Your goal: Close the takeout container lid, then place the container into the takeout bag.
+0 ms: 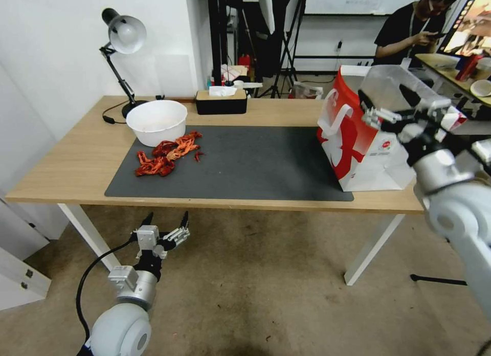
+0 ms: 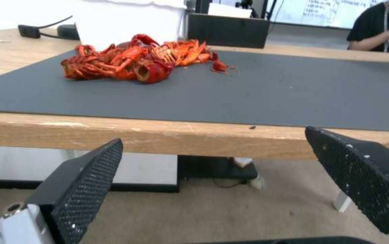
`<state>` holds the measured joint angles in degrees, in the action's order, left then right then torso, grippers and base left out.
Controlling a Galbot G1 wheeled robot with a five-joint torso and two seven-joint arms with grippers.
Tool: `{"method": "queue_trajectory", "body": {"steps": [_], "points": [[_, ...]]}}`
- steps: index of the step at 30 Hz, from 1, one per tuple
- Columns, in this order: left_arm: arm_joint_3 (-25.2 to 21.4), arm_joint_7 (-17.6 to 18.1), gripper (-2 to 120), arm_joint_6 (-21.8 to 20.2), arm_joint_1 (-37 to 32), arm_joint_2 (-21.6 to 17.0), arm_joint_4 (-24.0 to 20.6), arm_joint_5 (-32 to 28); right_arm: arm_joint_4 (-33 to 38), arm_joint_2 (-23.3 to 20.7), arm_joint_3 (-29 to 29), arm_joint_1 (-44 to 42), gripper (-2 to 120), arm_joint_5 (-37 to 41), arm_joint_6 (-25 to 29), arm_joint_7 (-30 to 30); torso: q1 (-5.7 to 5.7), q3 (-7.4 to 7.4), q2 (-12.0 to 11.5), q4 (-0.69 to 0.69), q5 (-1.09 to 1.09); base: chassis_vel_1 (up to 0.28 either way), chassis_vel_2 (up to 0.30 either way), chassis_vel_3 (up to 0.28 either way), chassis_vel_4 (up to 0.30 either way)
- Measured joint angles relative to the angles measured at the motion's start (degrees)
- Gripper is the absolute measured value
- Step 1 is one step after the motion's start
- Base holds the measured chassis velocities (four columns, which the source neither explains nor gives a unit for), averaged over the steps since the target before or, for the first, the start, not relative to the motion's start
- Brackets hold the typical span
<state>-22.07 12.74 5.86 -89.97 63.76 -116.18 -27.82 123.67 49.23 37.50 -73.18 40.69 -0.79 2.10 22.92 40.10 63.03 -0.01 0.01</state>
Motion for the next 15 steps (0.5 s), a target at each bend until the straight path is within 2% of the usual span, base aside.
{"method": "queue_trajectory", "body": {"steps": [2, 3, 6, 7, 8, 9, 10, 13, 15], "points": [[0.0, -0.3, 100, 0.8, -0.1, 0.5, 0.2, 0.2, 1.4, 3.8, 1.8, -6.7, 100, -3.3, 2.8, -1.2, 0.00, -0.01, 0.0, 0.02, -0.01, 0.000, 0.000, 0.000, 0.000], [0.0, -0.3, 100, 0.8, -0.1, 0.5, 0.2, 0.2, 1.4, 3.8, 1.8, -6.7, 100, -3.3, 2.8, -1.2, 0.00, -0.01, 0.0, 0.02, -0.01, 0.000, 0.000, 0.000, 0.000], [0.0, -0.4, 100, 1.8, -0.1, 0.8, 0.3, 0.4, 1.4, 9.2, 3.2, -14.6, 100, -7.8, 7.5, -2.8, -0.01, 0.00, 0.0, 0.01, -0.02, 0.000, 0.000, 0.000, 0.000], [0.0, -0.4, 100, 1.8, -0.1, 0.8, 0.3, 0.4, 1.4, 9.2, 3.2, -14.6, 100, -7.8, 7.5, -2.8, -0.01, 0.00, 0.0, 0.01, -0.02, 0.000, 0.000, 0.000, 0.000], [0.0, -0.6, 100, 2.2, -0.1, 0.9, 0.3, 0.5, 1.1, 11.1, 3.4, -17.2, 100, -9.5, 9.1, -3.3, -0.01, 0.00, 0.0, 0.02, -0.01, 0.000, 0.000, 0.000, 0.000], [0.0, -0.9, 100, 2.5, -0.2, 0.9, 0.4, 0.6, 0.6, 12.8, 3.3, -19.6, 100, -11.3, 10.8, -3.7, -0.01, 0.00, 0.0, 0.02, -0.02, 0.000, 0.000, 0.000, 0.000], [0.0, -0.9, 100, 2.5, -0.2, 0.9, 0.4, 0.6, 0.6, 12.8, 3.3, -19.6, 100, -11.3, 10.8, -3.7, -0.01, 0.00, 0.0, 0.02, -0.02, 0.000, 0.000, 0.000, 0.000], [0.3, -1.4, 100, 3.6, -0.4, 1.3, 0.8, 0.8, -2.3, 18.5, 0.8, -25.0, 100, -17.0, 15.6, -4.8, -0.01, 0.00, 0.0, 0.01, -0.03, 0.000, 0.000, 0.000, 0.000], [0.4, -1.6, 100, 3.9, -0.5, 1.4, 0.9, 0.9, -3.3, 19.9, -0.1, -25.9, 100, -18.3, 16.6, -5.1, -0.01, 0.00, 0.0, 0.02, -0.03, 0.000, 0.000, 0.000, 0.000]]}}
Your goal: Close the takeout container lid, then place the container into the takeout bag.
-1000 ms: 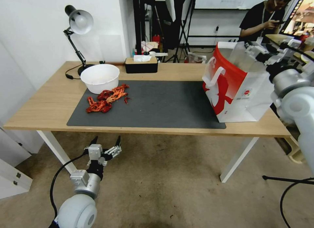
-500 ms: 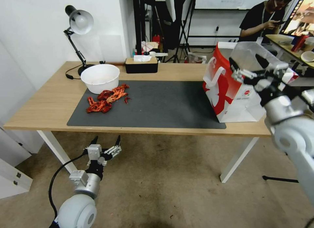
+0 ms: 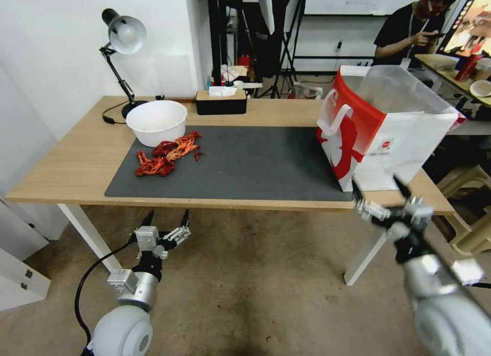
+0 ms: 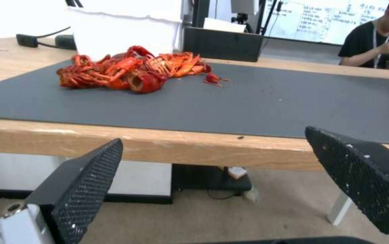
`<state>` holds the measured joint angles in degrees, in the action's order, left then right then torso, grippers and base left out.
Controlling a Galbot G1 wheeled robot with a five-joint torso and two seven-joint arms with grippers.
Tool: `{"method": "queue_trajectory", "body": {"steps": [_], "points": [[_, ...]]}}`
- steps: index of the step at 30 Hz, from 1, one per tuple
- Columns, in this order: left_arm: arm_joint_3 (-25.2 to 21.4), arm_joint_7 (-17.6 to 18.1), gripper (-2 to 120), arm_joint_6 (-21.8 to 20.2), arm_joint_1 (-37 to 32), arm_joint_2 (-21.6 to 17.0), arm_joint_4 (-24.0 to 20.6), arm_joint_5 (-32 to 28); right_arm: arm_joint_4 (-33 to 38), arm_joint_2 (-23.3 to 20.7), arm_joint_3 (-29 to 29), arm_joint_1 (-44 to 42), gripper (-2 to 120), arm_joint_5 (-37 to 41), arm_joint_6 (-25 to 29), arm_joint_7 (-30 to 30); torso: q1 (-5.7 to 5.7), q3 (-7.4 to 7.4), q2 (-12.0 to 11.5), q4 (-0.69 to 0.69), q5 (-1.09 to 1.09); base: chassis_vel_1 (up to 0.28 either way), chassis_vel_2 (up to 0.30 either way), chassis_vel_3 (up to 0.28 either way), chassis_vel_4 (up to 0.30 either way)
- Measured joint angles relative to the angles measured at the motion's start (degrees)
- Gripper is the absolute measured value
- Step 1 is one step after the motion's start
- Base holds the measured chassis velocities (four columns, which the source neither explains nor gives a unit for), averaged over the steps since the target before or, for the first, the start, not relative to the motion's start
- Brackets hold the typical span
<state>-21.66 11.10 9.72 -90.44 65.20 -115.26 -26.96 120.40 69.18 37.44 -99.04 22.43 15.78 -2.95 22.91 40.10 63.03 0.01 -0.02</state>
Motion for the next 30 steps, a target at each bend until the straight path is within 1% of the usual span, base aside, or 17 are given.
{"method": "queue_trajectory", "body": {"steps": [2, 3, 6, 30], "points": [[0.2, -0.3, 100, 0.6, 0.0, 0.2, 0.5, 0.2, -1.9, 3.1, -1.8, -1.4, 100, -1.8, 1.7, -0.7, 0.00, 0.00, 0.0, -0.01, 0.02, 0.000, 0.000, 0.000, 0.000], [0.2, -0.3, 100, 0.6, 0.0, 0.2, 0.5, 0.2, -1.9, 3.1, -1.8, -1.4, 100, -1.8, 1.7, -0.7, 0.00, 0.00, 0.0, -0.01, 0.02, 0.000, 0.000, 0.000, 0.000], [0.3, -0.8, 100, 1.4, -0.2, 0.3, 1.0, 0.4, -3.7, 5.5, -3.7, -2.0, 100, -3.2, 3.1, -1.7, 0.00, 0.01, 0.0, -0.01, 0.01, 0.000, 0.000, 0.000, 0.000], [0.3, -0.9, 100, 1.6, -0.4, 0.2, 1.1, 0.6, -4.0, 5.4, -4.1, -1.3, 100, -3.0, 2.9, -1.7, 0.00, 0.01, 0.0, -0.01, 0.02, 0.000, 0.000, 0.000, 0.000]]}}
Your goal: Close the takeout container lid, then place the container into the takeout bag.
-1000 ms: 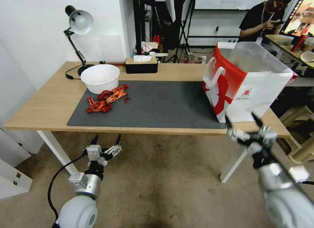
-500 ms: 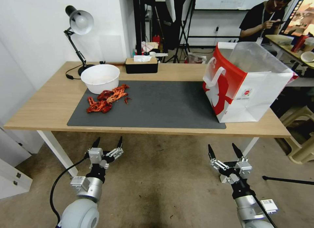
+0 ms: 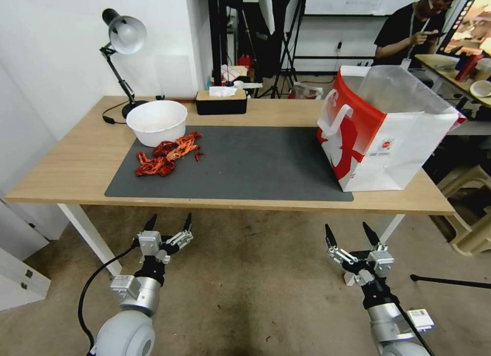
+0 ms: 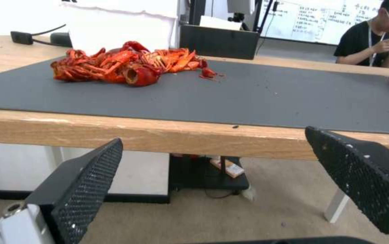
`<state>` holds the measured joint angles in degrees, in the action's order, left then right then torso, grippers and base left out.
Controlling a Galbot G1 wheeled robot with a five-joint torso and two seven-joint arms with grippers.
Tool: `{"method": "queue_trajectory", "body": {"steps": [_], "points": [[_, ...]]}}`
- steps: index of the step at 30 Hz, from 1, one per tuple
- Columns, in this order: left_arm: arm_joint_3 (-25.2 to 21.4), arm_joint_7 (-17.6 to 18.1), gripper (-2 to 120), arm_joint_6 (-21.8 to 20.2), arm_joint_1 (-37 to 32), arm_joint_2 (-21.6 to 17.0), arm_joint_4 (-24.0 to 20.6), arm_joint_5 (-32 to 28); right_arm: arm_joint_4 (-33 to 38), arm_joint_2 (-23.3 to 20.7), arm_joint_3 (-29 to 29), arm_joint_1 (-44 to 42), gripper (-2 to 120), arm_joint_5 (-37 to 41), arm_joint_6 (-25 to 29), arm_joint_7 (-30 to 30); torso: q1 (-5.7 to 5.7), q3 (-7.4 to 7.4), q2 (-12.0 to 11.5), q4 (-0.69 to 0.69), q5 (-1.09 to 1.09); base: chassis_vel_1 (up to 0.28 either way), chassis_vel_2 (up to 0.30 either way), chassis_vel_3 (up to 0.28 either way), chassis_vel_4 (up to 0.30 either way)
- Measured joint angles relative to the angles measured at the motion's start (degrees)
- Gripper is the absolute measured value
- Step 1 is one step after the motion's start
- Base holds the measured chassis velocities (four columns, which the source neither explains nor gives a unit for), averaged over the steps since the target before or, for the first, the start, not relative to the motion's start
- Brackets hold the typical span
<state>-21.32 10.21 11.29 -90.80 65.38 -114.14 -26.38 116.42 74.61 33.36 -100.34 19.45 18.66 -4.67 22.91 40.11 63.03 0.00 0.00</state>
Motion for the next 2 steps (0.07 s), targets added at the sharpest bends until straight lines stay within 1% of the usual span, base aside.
{"method": "queue_trajectory", "body": {"steps": [2], "points": [[0.0, 0.0, 100, 0.0, 0.0, 0.0, 0.0, 0.0, 0.0, 0.0, 0.0, 0.0, 100, 0.0, 0.0, 0.0, 0.00, 0.00, 0.0, 0.00, 0.00, 0.000, 0.000, 0.000, 0.000]]}}
